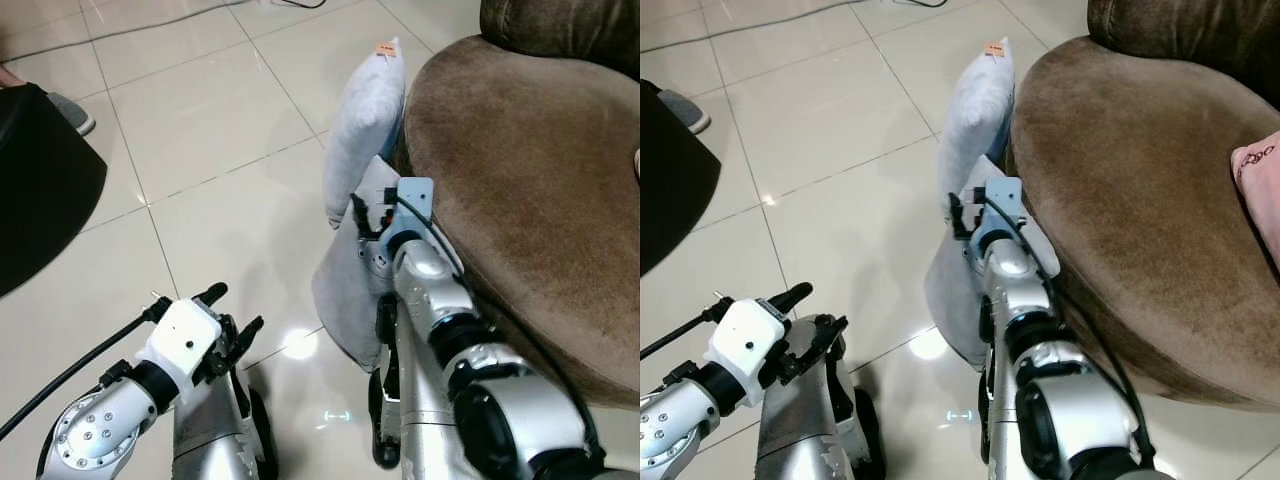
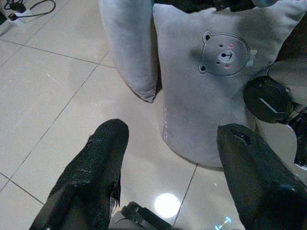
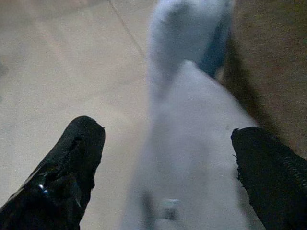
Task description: Move the pillow to the sofa from floor
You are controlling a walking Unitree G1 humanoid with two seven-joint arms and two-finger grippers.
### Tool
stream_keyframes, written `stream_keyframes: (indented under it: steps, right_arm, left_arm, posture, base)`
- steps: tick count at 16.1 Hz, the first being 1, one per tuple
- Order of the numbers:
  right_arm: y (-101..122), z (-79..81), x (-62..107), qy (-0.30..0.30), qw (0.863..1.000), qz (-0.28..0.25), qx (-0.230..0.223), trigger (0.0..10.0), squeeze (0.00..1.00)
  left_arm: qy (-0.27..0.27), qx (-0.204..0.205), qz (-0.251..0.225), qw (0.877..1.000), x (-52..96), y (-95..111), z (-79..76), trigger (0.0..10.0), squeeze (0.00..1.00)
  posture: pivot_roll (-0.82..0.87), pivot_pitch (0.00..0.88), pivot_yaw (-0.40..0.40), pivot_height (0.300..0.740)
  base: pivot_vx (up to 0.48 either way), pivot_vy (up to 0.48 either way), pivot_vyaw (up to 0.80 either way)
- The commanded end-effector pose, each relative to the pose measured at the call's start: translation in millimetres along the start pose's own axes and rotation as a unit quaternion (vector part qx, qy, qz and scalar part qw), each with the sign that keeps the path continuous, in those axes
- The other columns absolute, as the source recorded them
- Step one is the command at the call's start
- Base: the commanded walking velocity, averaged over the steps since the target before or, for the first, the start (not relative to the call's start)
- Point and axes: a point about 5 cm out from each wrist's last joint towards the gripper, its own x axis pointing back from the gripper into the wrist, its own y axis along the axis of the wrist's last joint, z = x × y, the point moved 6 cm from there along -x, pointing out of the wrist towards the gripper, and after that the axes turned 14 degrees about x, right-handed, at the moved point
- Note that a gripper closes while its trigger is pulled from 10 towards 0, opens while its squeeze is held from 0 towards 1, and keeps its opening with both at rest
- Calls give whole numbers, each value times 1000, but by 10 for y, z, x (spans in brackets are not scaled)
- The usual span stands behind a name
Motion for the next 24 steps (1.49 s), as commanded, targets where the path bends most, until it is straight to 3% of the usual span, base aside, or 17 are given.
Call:
stream_keyframes:
  steps: [1,6,7,10,12,24]
  right_arm:
    - [-267,-85,27,-21,997,62,44,10000,0]
    - [-634,-241,112,-40,979,150,133,10000,0]
    - [-744,-191,146,-19,973,175,153,10000,0]
    - [-925,-19,220,34,965,210,151,10000,0]
    - [-990,64,254,55,965,220,132,0,0]
    - [-981,291,276,94,966,209,118,0,0]
  left_arm:
    - [2,1,9,1000,37,-43,-13,10000,0]
    - [-16,9,35,999,86,-135,-54,10000,0]
    - [-29,14,45,998,103,-171,-84,10000,0]
    - [-39,14,53,998,110,-202,-105,10000,0]
    - [-44,16,59,997,116,-220,-119,10000,0]
    - [-64,23,74,995,150,-246,-165,10000,0]
  posture:
    - [-30,290,6,480]
    - [-17,279,-4,480]
    - [-22,275,-5,480]
    - [-21,274,-7,480]
    - [-22,274,-6,480]
    - [-17,274,-1,480]
  base:
    - [0,0,0]
    - [0,0,0]
    - [0,0,0]
    - [0,0,0]
    - [0,0,0]
    - [0,0,0]
